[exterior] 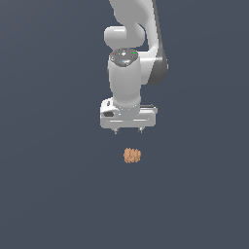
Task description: Pick up the object and move it to a goal position.
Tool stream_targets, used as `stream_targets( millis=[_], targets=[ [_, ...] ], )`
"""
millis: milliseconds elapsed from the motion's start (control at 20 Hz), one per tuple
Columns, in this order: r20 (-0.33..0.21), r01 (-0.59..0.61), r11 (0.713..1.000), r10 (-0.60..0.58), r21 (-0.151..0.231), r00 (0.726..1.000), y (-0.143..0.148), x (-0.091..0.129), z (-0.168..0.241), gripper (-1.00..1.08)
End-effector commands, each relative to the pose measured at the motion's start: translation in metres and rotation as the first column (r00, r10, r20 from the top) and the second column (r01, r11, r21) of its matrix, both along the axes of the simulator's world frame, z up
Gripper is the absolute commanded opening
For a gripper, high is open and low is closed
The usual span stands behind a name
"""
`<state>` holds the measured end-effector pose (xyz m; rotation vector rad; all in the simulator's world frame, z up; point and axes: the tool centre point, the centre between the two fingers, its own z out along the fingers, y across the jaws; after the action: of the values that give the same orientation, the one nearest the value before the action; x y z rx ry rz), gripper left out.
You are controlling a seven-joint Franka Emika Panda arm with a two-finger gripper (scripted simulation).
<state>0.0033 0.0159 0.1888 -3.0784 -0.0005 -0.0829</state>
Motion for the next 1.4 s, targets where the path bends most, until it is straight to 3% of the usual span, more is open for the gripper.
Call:
stream_targets(
  millis=[0, 400, 700, 1000, 1350],
  targets=[
    [0.000, -0.016, 1.000, 0.016, -0.002, 1.000, 0.000, 0.000, -0.001, 1.00],
    [-0.001, -0.137, 0.990, 0.137, -0.017, 0.991, 0.002, 0.004, -0.009, 1.00],
    [-0.006, -0.289, 0.957, 0.289, -0.034, 0.957, 0.004, 0.008, -0.020, 1.00],
    [-0.014, -0.457, 0.888, 0.457, -0.049, 0.889, 0.006, 0.013, -0.032, 1.00],
    [-0.026, -0.634, 0.771, 0.634, -0.060, 0.773, 0.009, 0.018, -0.046, 1.00]
  ],
)
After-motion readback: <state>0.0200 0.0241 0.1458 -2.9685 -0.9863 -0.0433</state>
